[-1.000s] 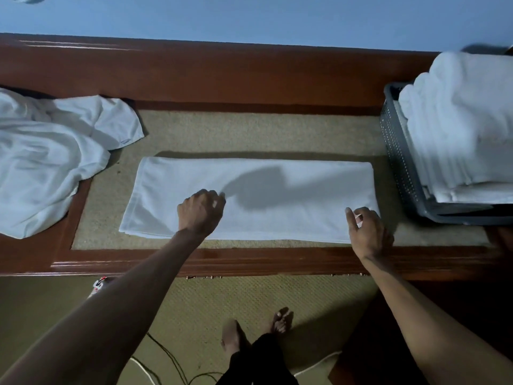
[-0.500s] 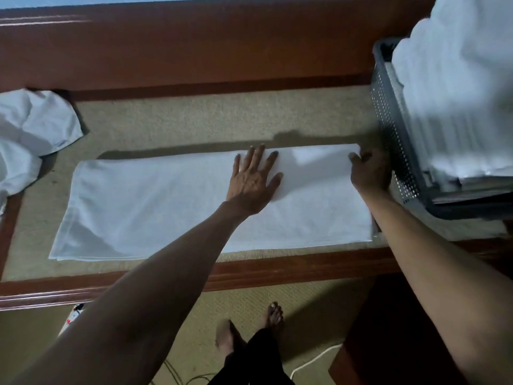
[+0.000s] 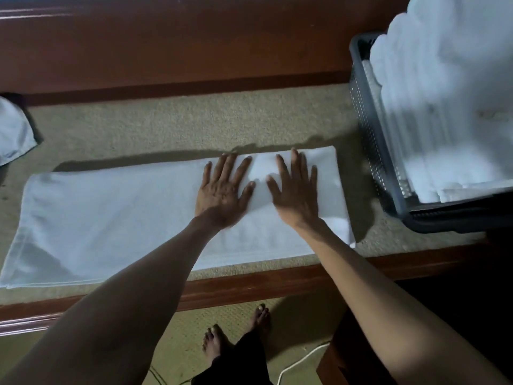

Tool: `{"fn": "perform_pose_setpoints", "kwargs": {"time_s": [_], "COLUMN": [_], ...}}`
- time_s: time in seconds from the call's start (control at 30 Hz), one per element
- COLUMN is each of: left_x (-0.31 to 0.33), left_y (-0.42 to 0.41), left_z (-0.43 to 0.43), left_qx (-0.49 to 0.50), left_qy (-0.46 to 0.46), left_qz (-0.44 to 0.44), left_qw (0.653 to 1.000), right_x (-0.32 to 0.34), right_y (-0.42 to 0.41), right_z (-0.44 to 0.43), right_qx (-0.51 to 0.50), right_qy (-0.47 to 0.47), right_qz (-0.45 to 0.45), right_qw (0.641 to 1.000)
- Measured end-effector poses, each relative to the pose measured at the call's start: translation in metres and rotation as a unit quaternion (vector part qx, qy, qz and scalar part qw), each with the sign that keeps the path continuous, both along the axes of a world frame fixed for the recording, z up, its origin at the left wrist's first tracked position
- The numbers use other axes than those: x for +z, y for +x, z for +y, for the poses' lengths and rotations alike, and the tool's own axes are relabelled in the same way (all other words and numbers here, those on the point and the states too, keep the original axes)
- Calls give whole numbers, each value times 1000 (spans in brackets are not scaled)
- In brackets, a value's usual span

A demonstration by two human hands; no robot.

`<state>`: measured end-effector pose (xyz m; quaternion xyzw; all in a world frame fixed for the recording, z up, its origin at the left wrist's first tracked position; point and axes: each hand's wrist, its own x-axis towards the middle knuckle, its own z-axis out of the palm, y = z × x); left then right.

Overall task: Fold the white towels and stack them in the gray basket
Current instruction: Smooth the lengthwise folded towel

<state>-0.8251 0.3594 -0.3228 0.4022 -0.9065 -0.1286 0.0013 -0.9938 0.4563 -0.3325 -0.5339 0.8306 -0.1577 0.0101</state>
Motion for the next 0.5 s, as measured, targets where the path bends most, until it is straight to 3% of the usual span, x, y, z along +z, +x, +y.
{"fn": "perform_pose_setpoints", "kwargs": {"time_s": [0.13,0.3,0.43,0.5], "left_x": [1,4,4,2], "left_y": [-1,-1,-1,-1], "left_z": [-1,0,1,0], "left_qx": [-3,-2,0,0], "left_qy": [-3,-1,-6,-9], "left_qz": [-4,-7,-5,-9], "left_qw": [1000,1000,1000,1000], "right_x": [-7,-1,9,11], "right_y": [-24,-43,-29,-11], "right_z": [15,13,7,14], "right_qx": [24,-68,-161,-121], "right_qy": [39,79,60,27], "right_qz": [26,-5,-54,-34], "right_qw": [999,995,984,992]}}
